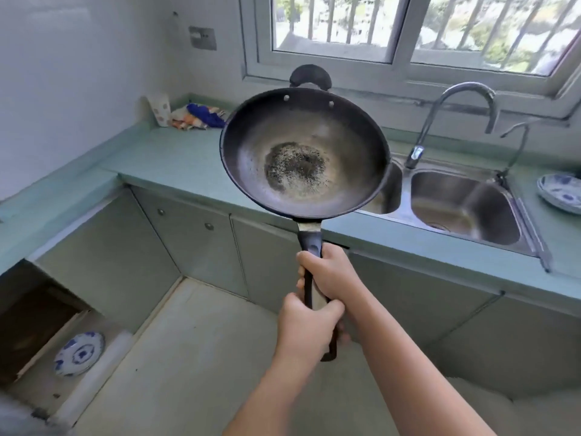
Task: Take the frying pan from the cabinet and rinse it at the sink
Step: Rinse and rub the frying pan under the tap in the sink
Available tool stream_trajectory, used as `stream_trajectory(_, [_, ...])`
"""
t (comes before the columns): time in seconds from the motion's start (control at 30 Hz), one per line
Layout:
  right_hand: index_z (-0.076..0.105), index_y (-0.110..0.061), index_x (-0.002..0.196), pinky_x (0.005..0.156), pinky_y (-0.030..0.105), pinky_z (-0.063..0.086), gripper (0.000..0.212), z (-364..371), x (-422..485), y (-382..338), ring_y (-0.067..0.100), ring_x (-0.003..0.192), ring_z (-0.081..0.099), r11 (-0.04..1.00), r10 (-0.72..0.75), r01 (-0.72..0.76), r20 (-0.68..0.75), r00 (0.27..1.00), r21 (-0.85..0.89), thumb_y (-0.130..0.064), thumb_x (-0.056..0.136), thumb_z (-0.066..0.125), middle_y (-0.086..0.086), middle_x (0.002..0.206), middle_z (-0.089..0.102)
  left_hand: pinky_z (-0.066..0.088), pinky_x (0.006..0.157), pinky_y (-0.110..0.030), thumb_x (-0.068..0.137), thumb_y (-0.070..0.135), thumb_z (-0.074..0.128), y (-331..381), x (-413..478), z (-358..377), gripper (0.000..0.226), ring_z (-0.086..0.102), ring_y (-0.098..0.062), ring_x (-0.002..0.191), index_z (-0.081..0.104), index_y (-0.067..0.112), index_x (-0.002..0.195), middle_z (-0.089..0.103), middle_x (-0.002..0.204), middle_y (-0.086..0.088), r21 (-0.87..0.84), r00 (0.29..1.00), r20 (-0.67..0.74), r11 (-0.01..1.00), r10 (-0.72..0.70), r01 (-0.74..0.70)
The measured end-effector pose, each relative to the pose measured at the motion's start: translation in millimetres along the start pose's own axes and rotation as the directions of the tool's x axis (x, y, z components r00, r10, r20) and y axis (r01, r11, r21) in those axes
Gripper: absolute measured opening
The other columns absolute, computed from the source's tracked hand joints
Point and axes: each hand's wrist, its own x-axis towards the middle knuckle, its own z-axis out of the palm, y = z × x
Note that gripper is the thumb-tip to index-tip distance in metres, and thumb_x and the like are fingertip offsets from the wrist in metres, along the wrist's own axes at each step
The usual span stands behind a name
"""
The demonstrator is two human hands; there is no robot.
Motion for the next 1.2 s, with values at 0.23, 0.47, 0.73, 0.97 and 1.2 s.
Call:
stream_trajectory(0.23, [0.048,-0.017,0.04,0.057,0.027,0.045,0.041,-96,-9,16,0.018,0.043,0.055,0.997,-0.011,0.008,-0.044,0.999,-0.071,-0.003,0.079,0.049,-0.003,0.038,0.054,0.034,0.034,-0.02,0.074,0.006,0.059,-4,-2,95,0.02,0.048,-0.017,0.036,0.053,0.024,0.081,0.054,0.051,-0.002,0.098,0.995,0.024,0.99,0.097,-0.098])
stream_trajectory(0.47, [0.049,-0.013,0.044,0.05,0.018,0.044,0.037,-192,-23,52,0.006,0.036,0.051,0.996,0.048,-0.054,-0.091,0.995,-0.072,-0.004,0.08,0.048,-0.005,0.032,0.052,0.035,0.034,-0.018,0.073,0.005,0.058,-21,-5,189,0.02,0.048,-0.018,0.029,0.054,0.021,0.085,0.052,0.038,0.002,0.099,0.994,0.102,0.994,0.036,-0.046])
stream_trajectory(0.73, [0.05,-0.011,0.044,0.045,0.016,0.044,0.037,-260,-24,94,0.01,0.036,0.052,0.984,0.174,-0.166,-0.149,0.973,0.069,-0.003,0.08,0.048,-0.004,0.033,0.053,0.033,0.033,-0.015,0.072,0.002,0.053,-32,-1,254,0.013,0.046,-0.017,0.027,0.052,0.014,0.077,0.051,0.037,0.003,0.173,0.976,0.206,0.985,-0.067,0.032])
stream_trajectory(0.97, [0.05,-0.011,0.044,0.045,0.017,0.045,0.039,-292,6,116,0.009,0.034,0.053,0.964,0.251,-0.224,-0.209,0.945,0.145,-0.001,0.082,0.048,-0.002,0.034,0.052,0.036,0.034,-0.018,0.07,0.001,0.054,-34,37,286,0.012,0.049,-0.018,0.026,0.052,0.012,0.074,0.054,0.041,0.001,0.243,0.959,0.259,0.969,-0.11,0.045])
stream_trajectory(1.2, [0.049,-0.013,0.042,0.052,0.024,0.044,0.041,-320,64,123,0.015,0.039,0.052,0.956,0.289,-0.257,-0.296,0.91,0.145,-0.002,0.082,0.049,0.005,0.043,0.05,0.038,0.035,-0.019,0.07,-0.001,0.053,-20,99,313,0.014,0.048,-0.017,0.026,0.05,0.013,0.072,0.053,0.038,0.0,0.276,0.938,0.327,0.961,-0.114,0.021])
